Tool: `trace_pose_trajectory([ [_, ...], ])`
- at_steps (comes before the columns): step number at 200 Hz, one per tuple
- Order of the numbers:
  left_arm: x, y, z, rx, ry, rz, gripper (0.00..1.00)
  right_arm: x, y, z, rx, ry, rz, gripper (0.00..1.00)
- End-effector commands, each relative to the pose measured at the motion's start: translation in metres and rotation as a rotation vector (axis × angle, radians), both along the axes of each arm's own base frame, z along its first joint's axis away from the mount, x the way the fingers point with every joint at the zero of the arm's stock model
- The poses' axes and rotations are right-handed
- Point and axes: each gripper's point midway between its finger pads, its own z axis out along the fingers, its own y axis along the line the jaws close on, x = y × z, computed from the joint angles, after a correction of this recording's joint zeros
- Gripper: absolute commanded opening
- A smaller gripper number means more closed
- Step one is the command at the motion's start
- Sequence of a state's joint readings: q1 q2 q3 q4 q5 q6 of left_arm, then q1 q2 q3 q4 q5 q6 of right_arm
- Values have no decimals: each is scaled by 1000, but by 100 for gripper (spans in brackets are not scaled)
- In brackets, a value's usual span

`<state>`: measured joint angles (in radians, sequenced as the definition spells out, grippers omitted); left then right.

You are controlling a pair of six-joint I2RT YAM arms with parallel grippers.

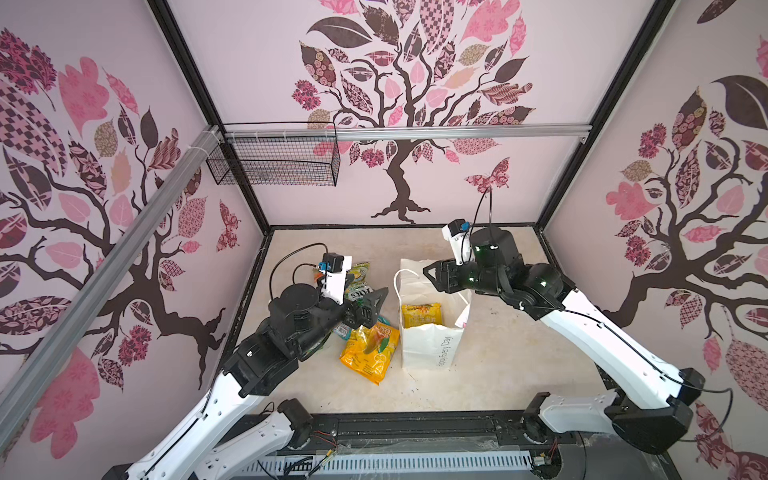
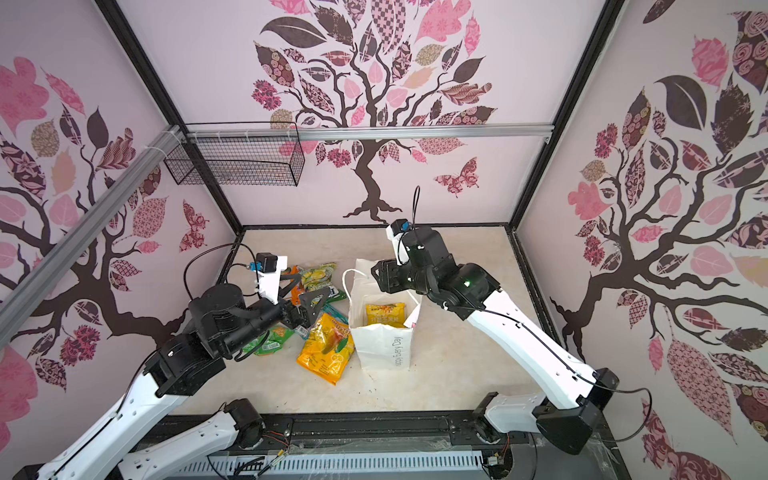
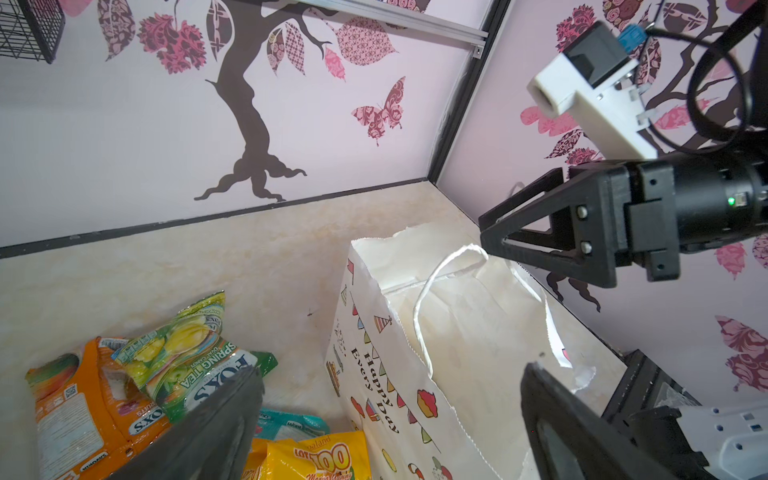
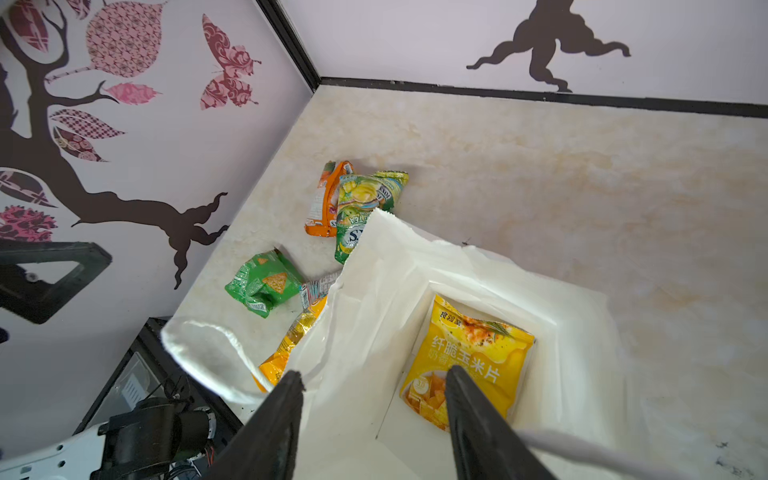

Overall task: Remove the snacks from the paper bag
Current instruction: 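Lower the open right gripper into the paper bag toward the yellow packet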

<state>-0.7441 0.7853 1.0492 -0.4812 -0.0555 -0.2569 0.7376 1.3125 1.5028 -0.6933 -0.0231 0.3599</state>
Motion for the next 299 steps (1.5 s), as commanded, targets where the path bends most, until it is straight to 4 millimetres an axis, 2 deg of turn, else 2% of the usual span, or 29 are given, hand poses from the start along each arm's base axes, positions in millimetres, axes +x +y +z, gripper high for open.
trace_pose_trajectory([
  [1,-3,-1,7,-5,-27,-26,98,3,-3,-4,-54,9,-18,62],
  [24,-3,-1,7,1,-27,-23,98,4,-8,17,-30,-48,-33,64],
  [37,-2,-1,7,3,-27,-22,98,3,-11,39,0,-97,-39,69],
  [74,-2,-1,8,9,-34,-22,99,-11,-9,98,127,-193,9,67],
  [87,-2,-1,8,11,-34,-23,98,-12,-8,109,146,-211,20,67],
  [115,-2,-1,9,7,-34,-23,98,-2,0,108,118,-213,25,67],
  [136,-3,-1,10,5,-35,-24,98,10,13,91,77,-180,43,64],
  [161,-4,0,10,6,-32,-26,98,26,28,53,-7,-106,51,59],
  [181,-5,1,9,5,-31,-23,98,45,23,13,-115,-77,-22,57],
  [196,-6,3,7,8,-29,-21,98,52,18,-14,-185,-38,-51,55],
  [235,-5,4,5,20,-33,-16,98,35,29,-57,-200,88,33,54],
  [299,-4,0,5,24,-33,-25,98,10,22,-111,-283,237,98,53],
])
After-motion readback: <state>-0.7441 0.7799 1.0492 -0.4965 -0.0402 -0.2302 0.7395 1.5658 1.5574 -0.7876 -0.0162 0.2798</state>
